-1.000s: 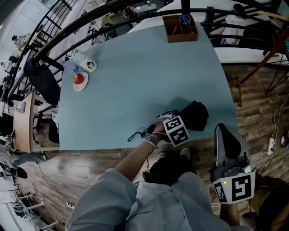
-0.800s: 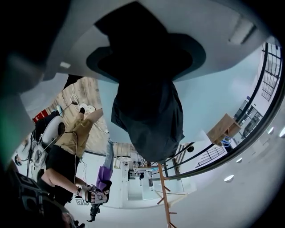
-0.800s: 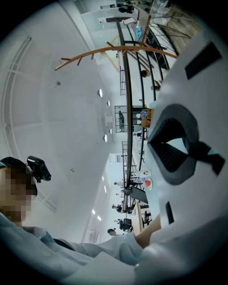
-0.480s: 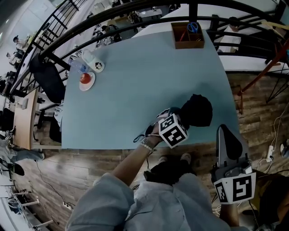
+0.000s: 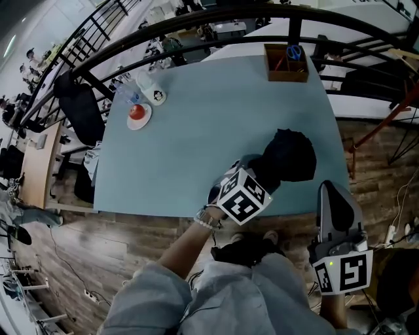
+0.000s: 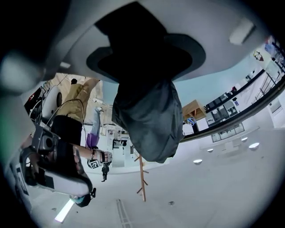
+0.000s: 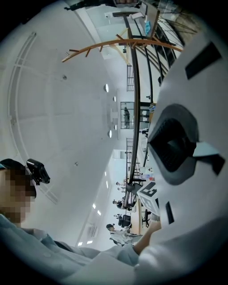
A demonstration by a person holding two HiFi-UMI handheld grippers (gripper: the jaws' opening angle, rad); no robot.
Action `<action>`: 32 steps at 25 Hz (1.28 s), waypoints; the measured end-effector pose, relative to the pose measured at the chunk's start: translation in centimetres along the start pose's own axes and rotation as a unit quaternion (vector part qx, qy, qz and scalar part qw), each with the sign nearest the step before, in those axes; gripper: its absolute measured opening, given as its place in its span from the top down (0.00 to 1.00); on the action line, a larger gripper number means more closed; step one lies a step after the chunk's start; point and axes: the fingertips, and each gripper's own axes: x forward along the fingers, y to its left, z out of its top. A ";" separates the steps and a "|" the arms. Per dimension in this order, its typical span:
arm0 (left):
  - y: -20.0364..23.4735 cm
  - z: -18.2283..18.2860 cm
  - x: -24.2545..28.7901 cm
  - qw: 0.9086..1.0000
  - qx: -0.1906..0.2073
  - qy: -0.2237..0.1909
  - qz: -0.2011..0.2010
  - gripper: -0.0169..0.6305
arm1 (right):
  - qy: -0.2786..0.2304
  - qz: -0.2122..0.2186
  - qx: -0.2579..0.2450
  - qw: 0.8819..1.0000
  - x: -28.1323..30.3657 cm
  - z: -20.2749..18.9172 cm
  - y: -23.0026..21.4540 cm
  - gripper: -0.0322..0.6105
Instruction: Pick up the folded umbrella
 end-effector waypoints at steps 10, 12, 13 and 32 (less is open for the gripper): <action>2.2 3.0 -6.9 0.993 -0.041 -0.100 0.047 0.53 | -0.020 0.015 -0.017 1.000 1.2 1.8 1.7 0.95; 2.8 3.7 -8.5 0.990 -0.043 -0.122 0.058 0.53 | -0.024 0.018 -0.020 0.999 1.5 2.1 2.0 0.95; 3.1 4.0 -9.3 0.988 -0.045 -0.133 0.062 0.53 | -0.026 0.020 -0.022 0.999 1.7 2.3 2.2 0.95; 6.6 3.2 -21.1 0.945 -0.124 -0.245 0.176 0.53 | -0.035 0.061 -0.037 0.997 4.0 3.3 3.8 0.95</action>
